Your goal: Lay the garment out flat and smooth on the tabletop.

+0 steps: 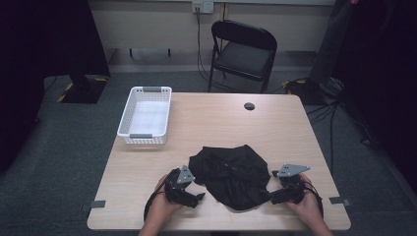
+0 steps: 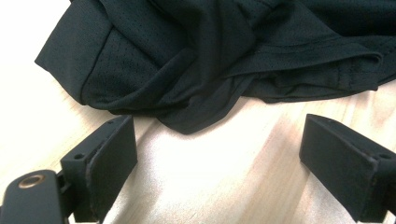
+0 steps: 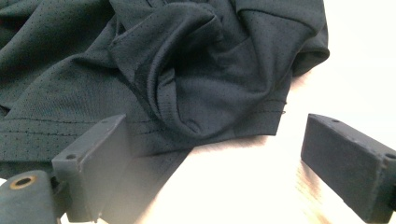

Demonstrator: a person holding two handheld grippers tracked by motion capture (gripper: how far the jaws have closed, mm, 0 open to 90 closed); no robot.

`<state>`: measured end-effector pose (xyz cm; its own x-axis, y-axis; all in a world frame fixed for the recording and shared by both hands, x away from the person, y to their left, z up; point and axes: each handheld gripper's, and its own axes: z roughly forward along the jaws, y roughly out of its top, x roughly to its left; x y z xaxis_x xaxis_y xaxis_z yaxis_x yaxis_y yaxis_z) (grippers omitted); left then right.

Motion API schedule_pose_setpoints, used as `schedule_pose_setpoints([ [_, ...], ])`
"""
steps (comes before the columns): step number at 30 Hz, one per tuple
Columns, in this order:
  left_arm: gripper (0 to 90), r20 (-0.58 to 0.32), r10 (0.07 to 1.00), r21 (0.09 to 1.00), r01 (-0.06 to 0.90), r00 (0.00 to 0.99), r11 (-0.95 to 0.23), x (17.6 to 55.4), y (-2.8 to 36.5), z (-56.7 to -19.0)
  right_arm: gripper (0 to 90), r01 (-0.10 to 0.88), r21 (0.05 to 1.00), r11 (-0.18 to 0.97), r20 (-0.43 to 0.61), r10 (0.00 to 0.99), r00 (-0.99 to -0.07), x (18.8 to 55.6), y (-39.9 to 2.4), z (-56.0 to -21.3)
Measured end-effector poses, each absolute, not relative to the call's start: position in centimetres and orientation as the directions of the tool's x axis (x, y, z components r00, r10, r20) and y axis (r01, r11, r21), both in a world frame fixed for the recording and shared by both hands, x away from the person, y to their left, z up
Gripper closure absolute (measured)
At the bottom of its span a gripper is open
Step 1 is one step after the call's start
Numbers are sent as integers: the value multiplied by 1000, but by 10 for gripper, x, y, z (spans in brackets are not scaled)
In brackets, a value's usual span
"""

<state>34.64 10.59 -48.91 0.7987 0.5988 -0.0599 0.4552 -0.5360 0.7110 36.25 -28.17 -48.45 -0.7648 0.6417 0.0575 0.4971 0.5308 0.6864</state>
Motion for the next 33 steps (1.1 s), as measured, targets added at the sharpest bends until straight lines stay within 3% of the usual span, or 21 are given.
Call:
schedule_pose_setpoints([
  [13,113,-67,598,712,458,799,-533,346,110,-489,120,532,689,493,103,660,-744,362,-287,-482],
  [18,112,-123,637,758,487,761,-434,350,119,-481,127,537,706,462,130,661,-739,362,-293,-474],
  [22,112,-119,643,776,475,757,-416,354,120,-471,185,496,738,458,111,643,-758,359,-289,-463],
  [24,119,-111,642,777,469,759,-420,357,118,-467,295,483,774,408,145,629,-764,357,-284,-455],
  [27,123,-105,646,780,465,757,-418,361,116,-462,359,484,786,384,151,640,-753,356,-280,-452],
  [28,125,-99,646,779,463,757,-423,365,115,-460,480,483,790,377,156,638,-754,356,-276,-451],
  [33,125,-105,655,786,466,748,-406,378,115,-454,573,526,745,411,152,663,-733,357,-266,-458],
])
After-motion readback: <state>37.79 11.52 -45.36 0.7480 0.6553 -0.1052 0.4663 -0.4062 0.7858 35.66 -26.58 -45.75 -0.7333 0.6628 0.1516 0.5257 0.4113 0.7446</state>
